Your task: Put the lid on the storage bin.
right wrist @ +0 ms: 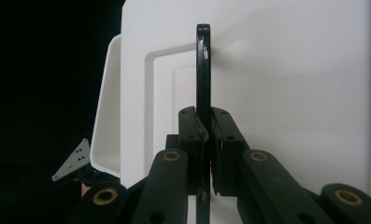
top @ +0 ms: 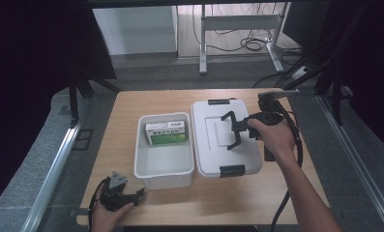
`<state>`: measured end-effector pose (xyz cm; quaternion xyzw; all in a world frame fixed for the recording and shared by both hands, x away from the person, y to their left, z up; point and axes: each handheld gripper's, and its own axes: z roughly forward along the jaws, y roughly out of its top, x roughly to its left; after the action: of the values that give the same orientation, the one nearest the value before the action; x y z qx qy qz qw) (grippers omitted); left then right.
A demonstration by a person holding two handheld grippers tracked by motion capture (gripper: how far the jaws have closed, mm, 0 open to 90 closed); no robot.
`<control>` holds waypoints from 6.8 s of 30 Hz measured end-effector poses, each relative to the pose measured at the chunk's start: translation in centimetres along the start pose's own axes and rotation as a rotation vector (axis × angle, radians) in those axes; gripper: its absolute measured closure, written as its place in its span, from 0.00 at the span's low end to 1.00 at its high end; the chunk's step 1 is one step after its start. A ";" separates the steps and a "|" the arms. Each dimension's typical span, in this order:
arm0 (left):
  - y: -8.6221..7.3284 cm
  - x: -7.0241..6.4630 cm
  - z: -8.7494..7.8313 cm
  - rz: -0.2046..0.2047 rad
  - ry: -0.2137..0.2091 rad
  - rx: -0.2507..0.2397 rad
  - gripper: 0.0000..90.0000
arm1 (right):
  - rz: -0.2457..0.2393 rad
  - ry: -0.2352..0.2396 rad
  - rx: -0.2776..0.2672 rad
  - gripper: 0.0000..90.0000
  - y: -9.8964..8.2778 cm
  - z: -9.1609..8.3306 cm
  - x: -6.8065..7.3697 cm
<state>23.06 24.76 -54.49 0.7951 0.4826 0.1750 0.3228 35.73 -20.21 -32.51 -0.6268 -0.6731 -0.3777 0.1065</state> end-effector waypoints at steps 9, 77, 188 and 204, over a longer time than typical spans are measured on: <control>0.0 0.0 0.0 0.000 0.000 0.000 0.13 | -0.010 0.019 0.005 0.94 0.1 0.3 1.0; 0.0 0.0 0.0 0.007 -0.005 0.001 0.13 | -0.037 0.068 0.094 0.94 0.5 6.9 7.7; 0.0 -0.1 0.0 0.015 -0.012 0.001 0.13 | 0.023 0.057 0.011 0.58 -0.3 13.2 10.1; 0.0 -0.1 0.0 0.015 -0.012 0.002 0.13 | -0.144 0.093 -0.091 0.48 -2.2 9.5 5.4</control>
<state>23.04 24.69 -54.48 0.8000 0.4749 0.1720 0.3237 35.81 -9.84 -36.57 -0.5627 -0.6929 -0.4434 0.0815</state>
